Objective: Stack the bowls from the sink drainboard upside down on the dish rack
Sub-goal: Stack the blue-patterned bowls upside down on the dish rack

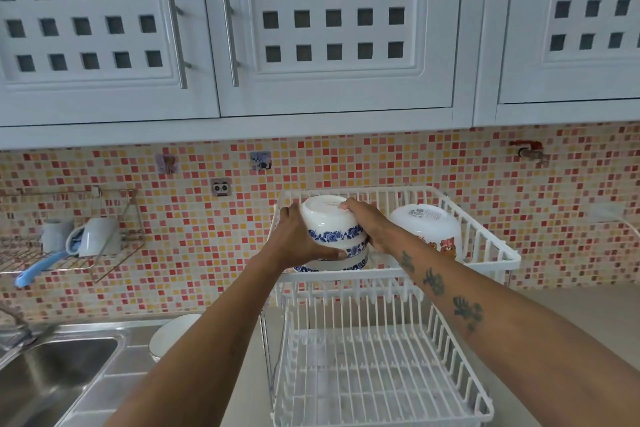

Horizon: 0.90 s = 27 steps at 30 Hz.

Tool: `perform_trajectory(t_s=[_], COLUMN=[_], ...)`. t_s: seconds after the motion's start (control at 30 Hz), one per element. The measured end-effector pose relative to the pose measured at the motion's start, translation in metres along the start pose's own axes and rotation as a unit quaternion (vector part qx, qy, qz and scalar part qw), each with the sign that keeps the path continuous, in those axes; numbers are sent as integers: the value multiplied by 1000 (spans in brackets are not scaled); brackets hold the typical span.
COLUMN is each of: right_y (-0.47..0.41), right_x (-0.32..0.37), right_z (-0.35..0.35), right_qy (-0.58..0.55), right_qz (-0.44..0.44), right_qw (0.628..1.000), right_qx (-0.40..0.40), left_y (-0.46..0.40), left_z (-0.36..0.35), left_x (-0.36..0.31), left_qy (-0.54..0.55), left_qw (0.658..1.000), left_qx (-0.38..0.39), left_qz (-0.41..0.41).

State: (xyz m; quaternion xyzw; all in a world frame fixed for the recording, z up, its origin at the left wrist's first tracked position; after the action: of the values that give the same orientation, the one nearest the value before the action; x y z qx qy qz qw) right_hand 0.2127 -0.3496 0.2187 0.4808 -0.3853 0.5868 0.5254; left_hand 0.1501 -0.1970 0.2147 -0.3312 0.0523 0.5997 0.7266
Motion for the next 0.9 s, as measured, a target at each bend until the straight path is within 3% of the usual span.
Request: perform_trajectory(t_s=[0.43,0.8,0.9], right_y=[-3,-1,2], right_x=[-8,-9,-4], right_z=[-2,-4,-5], right_qy=[34,86,133], right_qz=[-33,-20,29], right_qw=[998,996,990], right_qx=[34,26,-25], left_y=[0,0,1], left_z=[-8,-11,-9], left_x=[-2,0,0], left_qy=[-79,-44,-15], left_qw=[994,991,994], left_qx=[79,115,103], left_qz=[18,51,46])
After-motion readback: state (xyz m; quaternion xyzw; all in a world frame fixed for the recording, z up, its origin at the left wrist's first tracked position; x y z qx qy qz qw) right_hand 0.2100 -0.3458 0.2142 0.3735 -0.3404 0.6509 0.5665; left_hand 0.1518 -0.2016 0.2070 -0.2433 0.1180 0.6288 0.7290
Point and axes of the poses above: each hand's wrist, its own y-axis away from the middle knuckle, its own z-axis out of the back of the hand, x = y × z, the point moved 2 cm from there along -y, towards the middle knuckle, and after that the axes turned 4 degrees about -z, right-handed, at the moved point
